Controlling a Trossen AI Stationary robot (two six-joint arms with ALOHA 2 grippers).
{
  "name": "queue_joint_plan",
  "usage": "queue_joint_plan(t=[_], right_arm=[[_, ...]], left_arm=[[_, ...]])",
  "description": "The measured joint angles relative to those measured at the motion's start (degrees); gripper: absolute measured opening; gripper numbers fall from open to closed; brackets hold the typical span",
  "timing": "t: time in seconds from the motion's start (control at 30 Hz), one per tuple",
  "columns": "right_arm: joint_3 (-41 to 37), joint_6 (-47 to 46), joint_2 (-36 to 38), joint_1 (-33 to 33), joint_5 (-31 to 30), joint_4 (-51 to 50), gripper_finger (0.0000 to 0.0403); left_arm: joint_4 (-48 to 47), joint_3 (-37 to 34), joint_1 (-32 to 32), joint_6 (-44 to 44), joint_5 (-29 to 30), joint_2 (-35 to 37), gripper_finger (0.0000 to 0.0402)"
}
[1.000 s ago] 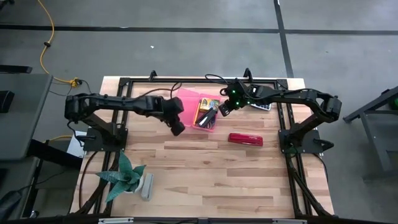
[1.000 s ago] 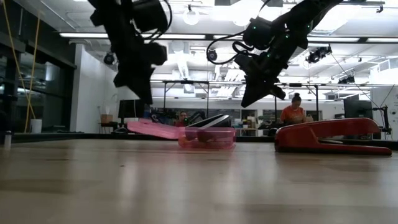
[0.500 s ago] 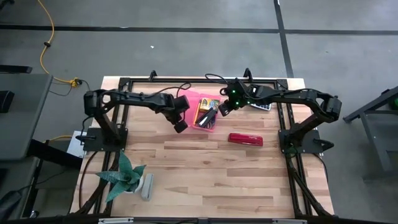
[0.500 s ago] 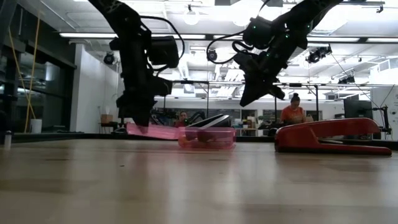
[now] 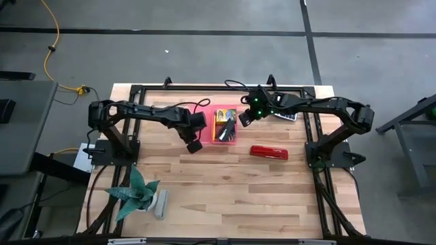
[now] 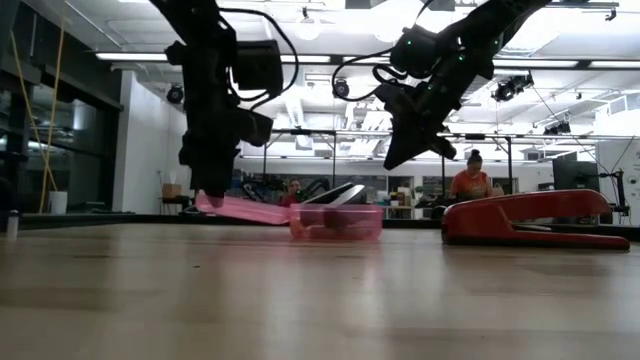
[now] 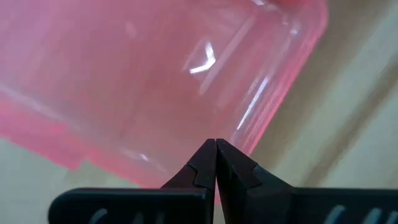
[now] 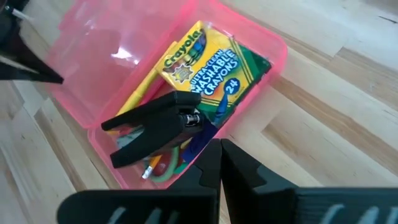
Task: Pack school essentials
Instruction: Adjust the pink supply box on the table, then return to Home Position
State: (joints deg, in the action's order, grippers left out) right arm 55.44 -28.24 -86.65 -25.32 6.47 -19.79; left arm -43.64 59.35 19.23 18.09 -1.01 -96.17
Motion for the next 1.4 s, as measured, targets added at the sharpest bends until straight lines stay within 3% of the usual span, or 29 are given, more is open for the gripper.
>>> queue_joint_plan(t=[0.17, 0.4, 0.5, 0.73, 0.93, 1.17, 1.3, 1.4], right_arm=[[0.0, 0.8, 0.3, 0.0, 0.0, 0.5, 0.0000], [0.0, 5.8, 8.5, 0.0, -2.3, 0.2, 0.0000], [0.0, 6.8, 14.1, 0.7, -2.2, -0.4, 0.0000], [0.0, 9.0, 25.9, 8.7, -2.7, -0.2, 0.0000], [0.0, 10.4, 32.0, 17.8, -8.0, 2.0, 0.0000], [0.0, 11.4, 35.7, 20.5, -9.6, 5.1, 0.0000], [0.0, 11.3, 37.0, 20.5, -8.8, 5.1, 0.0000], [0.0, 12.7, 37.3, 20.5, -6.6, 4.5, 0.0000]], left_arm=[[1.0, 0.0, -0.8, -0.3, 3.2, 1.0, 0.0000], [5.1, -0.1, 2.1, -3.6, 5.8, 11.7, 0.0000], [14.4, -1.0, 2.9, -5.5, 4.8, 19.1, 0.0000], [47.0, -10.1, 0.4, -9.0, -7.3, 34.9, 0.0000], [65.9, -20.4, -3.2, -4.8, -7.1, 42.8, 0.0000], [66.9, -21.9, -3.1, -4.1, -7.1, 44.8, 0.0000], [61.5, -22.0, -4.2, -3.0, -7.0, 45.6, 0.0000], [56.2, -22.5, -6.7, -4.5, -3.3, 48.0, 0.0000]])
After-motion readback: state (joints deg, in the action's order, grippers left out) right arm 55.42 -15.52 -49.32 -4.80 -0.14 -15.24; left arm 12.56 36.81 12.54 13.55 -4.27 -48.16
